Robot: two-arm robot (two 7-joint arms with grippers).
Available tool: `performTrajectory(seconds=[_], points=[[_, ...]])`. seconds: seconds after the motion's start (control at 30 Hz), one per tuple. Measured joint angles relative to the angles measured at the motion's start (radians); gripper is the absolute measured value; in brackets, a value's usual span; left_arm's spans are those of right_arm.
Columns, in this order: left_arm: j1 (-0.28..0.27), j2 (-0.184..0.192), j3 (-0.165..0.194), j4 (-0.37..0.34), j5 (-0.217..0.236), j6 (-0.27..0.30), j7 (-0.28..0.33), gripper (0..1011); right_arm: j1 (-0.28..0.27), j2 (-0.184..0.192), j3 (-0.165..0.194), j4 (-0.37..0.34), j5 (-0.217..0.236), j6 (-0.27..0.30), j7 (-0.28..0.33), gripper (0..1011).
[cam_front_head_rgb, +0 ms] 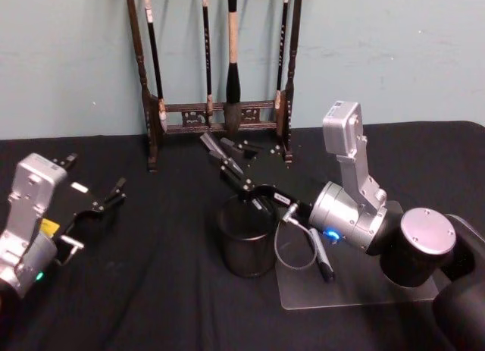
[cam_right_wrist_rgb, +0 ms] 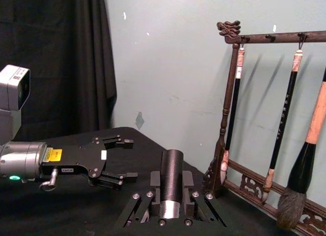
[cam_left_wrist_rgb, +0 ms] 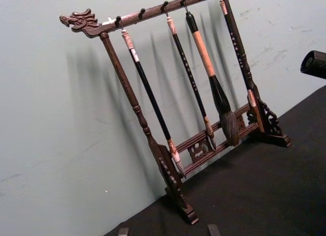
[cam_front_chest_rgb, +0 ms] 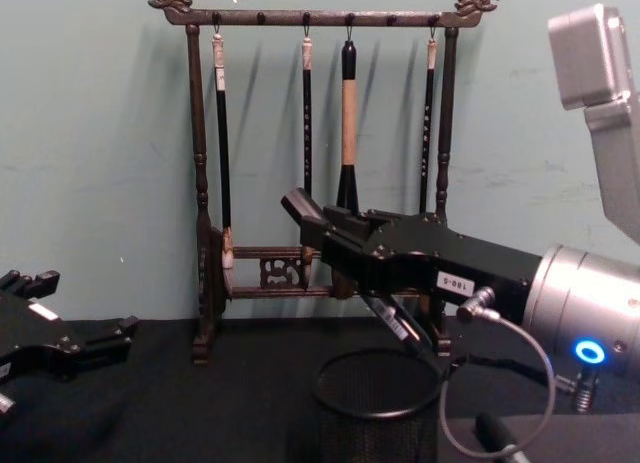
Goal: Pick up the water-based marker from the table and place it into the pen holder.
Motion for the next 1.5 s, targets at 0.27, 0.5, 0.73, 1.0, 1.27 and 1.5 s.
performTrajectory(seconds=[0.27,0.5,0.73,1.0,1.27,1.5], points=[[0.000,0.000,0.000,0.000,0.000,0.000,0.000,1001,-0.001,0.000,0.001,-0.001,0.000,0.000,0.000,247],[0.000,0.000,0.000,0.000,0.000,0.000,0.000,1001,-0.001,0.000,0.002,-0.001,-0.001,0.000,-0.001,453],[0.000,0.000,0.000,0.000,0.000,0.000,0.000,1001,-0.001,0.000,0.002,-0.001,-0.001,0.000,-0.001,695],[0.000,0.000,0.000,0.000,0.000,0.000,0.000,1001,-0.001,0.000,0.002,-0.001,-0.001,0.000,-0.001,978],[0.000,0.000,0.000,0.000,0.000,0.000,0.000,1001,-0.001,0.000,0.002,-0.001,-0.001,0.000,-0.001,1002],[0.000,0.000,0.000,0.000,0.000,0.000,0.000,1001,-0.011,0.007,0.007,-0.023,-0.016,-0.001,-0.037,1002]])
